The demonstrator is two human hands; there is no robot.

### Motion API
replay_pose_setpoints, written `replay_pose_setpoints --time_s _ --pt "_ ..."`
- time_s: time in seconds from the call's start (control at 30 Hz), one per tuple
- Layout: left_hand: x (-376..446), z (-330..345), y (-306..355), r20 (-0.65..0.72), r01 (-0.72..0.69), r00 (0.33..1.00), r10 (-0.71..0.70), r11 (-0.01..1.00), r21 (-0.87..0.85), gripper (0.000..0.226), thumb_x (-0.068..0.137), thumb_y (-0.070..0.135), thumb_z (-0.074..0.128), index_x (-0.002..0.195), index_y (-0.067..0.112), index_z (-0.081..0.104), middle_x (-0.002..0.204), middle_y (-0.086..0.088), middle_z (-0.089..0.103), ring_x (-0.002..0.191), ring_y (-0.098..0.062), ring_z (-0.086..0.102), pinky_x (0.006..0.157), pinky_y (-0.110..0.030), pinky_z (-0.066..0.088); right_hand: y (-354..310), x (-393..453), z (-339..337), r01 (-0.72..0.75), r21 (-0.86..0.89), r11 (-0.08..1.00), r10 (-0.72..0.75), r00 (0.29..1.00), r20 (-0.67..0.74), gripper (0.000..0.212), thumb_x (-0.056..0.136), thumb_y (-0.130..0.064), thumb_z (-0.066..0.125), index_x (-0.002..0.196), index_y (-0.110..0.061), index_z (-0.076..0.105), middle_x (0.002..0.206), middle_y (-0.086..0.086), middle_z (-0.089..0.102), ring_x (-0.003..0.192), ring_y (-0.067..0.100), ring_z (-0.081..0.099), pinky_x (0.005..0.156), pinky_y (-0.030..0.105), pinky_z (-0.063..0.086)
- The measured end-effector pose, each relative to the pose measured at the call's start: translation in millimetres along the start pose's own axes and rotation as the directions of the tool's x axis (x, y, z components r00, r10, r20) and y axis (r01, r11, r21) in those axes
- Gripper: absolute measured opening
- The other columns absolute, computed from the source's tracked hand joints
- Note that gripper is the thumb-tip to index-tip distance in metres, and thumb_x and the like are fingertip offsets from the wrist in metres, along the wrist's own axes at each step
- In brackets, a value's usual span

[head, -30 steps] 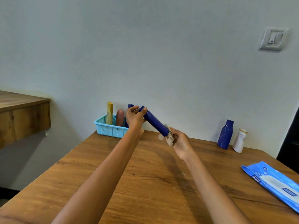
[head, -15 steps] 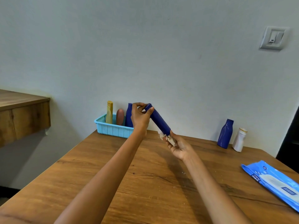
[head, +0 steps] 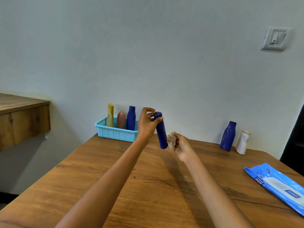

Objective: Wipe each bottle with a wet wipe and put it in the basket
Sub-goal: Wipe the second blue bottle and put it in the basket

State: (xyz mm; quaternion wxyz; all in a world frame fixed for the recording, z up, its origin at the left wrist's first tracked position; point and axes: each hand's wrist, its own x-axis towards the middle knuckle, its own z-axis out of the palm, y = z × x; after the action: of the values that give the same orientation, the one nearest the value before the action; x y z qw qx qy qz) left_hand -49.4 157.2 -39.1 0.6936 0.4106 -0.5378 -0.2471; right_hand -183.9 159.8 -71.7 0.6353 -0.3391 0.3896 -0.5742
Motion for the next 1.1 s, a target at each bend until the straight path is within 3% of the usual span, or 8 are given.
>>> replay_pose_setpoints --time_s 0.13,0.27,0.37,0.53,0.63,0.77,0.87,1.1 --pt "-3 2 -3 0.028 0.01 1.0 -0.01 1.0 0.012 0.038 0.081 0.009 0.071 0.109 0.014 0.045 0.101 0.003 0.06 0.083 -0.006 0.059 0.059 -0.007 0.049 -3 2 3 0.072 -0.202 0.977 -0.069 0.997 0.026 0.019 0.095 -0.003 0.044 0.086 -0.01 0.059 0.074 0.003 0.056 0.064 0.01 0.053 0.062 0.023 0.046" --pt "-6 3 -7 0.08 0.016 0.997 -0.021 0.998 0.054 0.04 0.08 0.012 0.072 0.109 0.017 0.044 0.1 0.005 0.06 0.081 -0.003 0.059 0.06 -0.011 0.051 -12 1 16 0.206 -0.214 0.955 -0.191 0.977 0.091 0.029 0.096 -0.003 0.042 0.122 -0.01 0.054 0.093 0.002 0.062 0.077 0.011 0.057 0.07 0.024 0.048" --pt "-5 1 -10 0.083 0.028 0.996 -0.033 0.998 0.059 0.043 0.079 0.015 0.073 0.112 0.017 0.045 0.103 0.003 0.06 0.085 -0.008 0.061 0.064 -0.016 0.052 -16 -3 24 0.298 -0.194 0.935 -0.275 0.952 0.138 0.037 0.096 -0.007 0.042 0.132 -0.015 0.048 0.113 0.007 0.063 0.091 0.013 0.059 0.074 0.022 0.046" --pt "0 1 -8 0.04 0.05 0.998 -0.05 0.999 0.003 0.041 0.079 0.015 0.074 0.11 0.018 0.046 0.102 0.002 0.063 0.085 -0.008 0.063 0.071 -0.02 0.054 -10 -3 21 0.476 -0.366 0.8 -0.423 0.879 0.221 0.043 0.101 -0.015 0.038 0.143 -0.02 0.035 0.124 -0.01 0.053 0.099 -0.003 0.052 0.067 0.003 0.045" --pt "5 0 -9 0.011 0.125 0.992 -0.124 0.987 -0.099 0.042 0.079 0.012 0.074 0.11 0.018 0.047 0.11 -0.006 0.065 0.092 -0.016 0.065 0.078 -0.03 0.057 -1 4 12 0.526 -0.474 0.706 -0.453 0.85 0.267 0.043 0.1 -0.019 0.042 0.143 -0.022 0.036 0.14 0.0 0.048 0.117 0.01 0.053 0.089 0.02 0.048" --pt "8 -2 -9 0.055 0.203 0.979 -0.195 0.959 -0.2 0.042 0.08 0.006 0.072 0.112 0.017 0.046 0.112 -0.011 0.064 0.094 -0.018 0.065 0.074 -0.028 0.058 -2 4 5 0.598 -0.627 0.5 -0.51 0.788 0.345 0.036 0.095 -0.008 0.052 0.13 -0.019 0.055 0.124 -0.006 0.06 0.11 0.006 0.055 0.076 0.003 0.045" --pt "9 -3 -8 0.1 0.222 0.973 -0.206 0.954 -0.201 0.044 0.08 0.007 0.071 0.114 0.016 0.045 0.113 -0.011 0.064 0.096 -0.02 0.065 0.074 -0.028 0.058 -5 3 3 0.636 -0.656 0.406 -0.619 0.72 0.315 0.031 0.09 -0.006 0.059 0.119 -0.016 0.064 0.119 -0.002 0.064 0.106 0.009 0.058 0.071 0.001 0.045" --pt "7 -2 -7 0.145 0.227 0.969 -0.202 0.956 -0.187 0.042 0.08 0.007 0.071 0.114 0.015 0.046 0.11 -0.01 0.064 0.095 -0.021 0.066 0.08 -0.035 0.057 -12 -4 7 0.687 -0.579 0.438 -0.648 0.688 0.327 0.027 0.085 -0.016 0.067 0.112 -0.02 0.067 0.102 -0.014 0.066 0.093 0.0 0.06 0.07 0.005 0.046"
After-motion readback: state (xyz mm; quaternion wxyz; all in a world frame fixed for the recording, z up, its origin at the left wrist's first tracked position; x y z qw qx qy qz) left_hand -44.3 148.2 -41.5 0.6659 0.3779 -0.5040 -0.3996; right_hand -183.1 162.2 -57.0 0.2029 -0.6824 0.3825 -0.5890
